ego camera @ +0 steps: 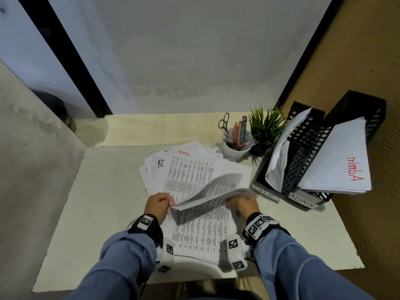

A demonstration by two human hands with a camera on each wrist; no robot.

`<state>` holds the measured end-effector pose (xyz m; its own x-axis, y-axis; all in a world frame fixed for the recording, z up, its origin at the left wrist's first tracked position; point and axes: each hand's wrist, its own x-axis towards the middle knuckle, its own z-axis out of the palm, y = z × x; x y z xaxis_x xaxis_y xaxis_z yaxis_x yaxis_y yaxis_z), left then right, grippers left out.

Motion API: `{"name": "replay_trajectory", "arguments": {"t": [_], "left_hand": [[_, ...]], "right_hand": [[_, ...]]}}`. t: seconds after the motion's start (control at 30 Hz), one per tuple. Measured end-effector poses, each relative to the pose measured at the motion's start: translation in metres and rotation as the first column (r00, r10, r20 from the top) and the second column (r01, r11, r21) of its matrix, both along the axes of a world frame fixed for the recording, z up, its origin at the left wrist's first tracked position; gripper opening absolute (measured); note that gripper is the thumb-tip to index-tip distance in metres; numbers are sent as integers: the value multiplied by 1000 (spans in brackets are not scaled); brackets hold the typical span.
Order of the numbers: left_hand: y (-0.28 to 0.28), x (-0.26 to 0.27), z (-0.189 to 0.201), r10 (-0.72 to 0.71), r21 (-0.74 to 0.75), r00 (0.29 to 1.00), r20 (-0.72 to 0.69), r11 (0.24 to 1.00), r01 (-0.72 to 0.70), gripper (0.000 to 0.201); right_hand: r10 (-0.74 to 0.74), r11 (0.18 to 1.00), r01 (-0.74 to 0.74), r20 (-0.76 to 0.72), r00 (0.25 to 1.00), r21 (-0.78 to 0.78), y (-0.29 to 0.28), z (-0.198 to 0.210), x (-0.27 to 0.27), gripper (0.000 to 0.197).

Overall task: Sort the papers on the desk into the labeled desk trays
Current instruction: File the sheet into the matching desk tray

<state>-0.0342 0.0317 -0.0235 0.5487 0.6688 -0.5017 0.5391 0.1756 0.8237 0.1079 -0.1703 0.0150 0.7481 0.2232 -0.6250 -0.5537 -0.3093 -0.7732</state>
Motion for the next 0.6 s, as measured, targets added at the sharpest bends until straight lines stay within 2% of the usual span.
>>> {"name": "replay_trajectory", "arguments": {"t": [0.03, 0.13, 0.2, 0.23, 0.27, 0.3, 0.33, 0.37, 0.4, 0.43, 0.53, 0.6], "left_hand": [[-1, 1, 2, 32, -22, 999, 18, 999, -31, 52], [-8, 3, 20, 100, -120, 995, 32, 988, -95, 50], [-11, 4, 24, 103, -157, 989, 104, 984, -86, 25], [-10, 4, 19, 106, -199, 982, 158, 977, -74, 26], [-12, 4, 22, 122, -260, 975, 185, 963, -71, 47], [-13, 3, 25, 121, -318, 968, 221, 947, -46, 60], [-17, 7, 35, 104, -312, 959, 264, 950, -17, 54], [-21, 11, 47, 80, -265, 946, 315, 964, 7, 40], [-25, 16, 60, 52, -221, 930, 363, 975, 32, 29], [-30, 20, 75, 41, -178, 916, 398, 983, 33, 25], [-32, 31, 101, 90, -45, 874, 477, 996, -78, 22], [-29, 37, 116, 101, 81, 866, 491, 984, -160, 19]], "right_hand": [[-59, 997, 60, -21, 998, 53, 1, 5, -2, 21], [-150, 985, 154, -50, 987, 80, 3, 8, -2, 23], [-239, 958, 251, -93, 966, 140, 6, 2, 1, 31], [-263, 945, 278, -110, 959, 172, 8, 3, 1, 41], [-268, 937, 287, -114, 957, 201, 10, 7, 1, 52], [-253, 932, 274, -114, 961, 236, 13, 12, 2, 57], [-224, 925, 245, -104, 969, 289, 15, 19, 3, 51], [-208, 918, 222, -76, 975, 329, 17, 26, 5, 37], [-193, 914, 190, -28, 981, 358, 19, 36, 5, 25], [-182, 922, 156, 41, 982, 353, 22, 48, 6, 20], [-144, 938, 36, 292, 946, 346, 27, 81, 10, 22], [-154, 908, -25, 390, 908, 419, 28, 103, 8, 24]]}}
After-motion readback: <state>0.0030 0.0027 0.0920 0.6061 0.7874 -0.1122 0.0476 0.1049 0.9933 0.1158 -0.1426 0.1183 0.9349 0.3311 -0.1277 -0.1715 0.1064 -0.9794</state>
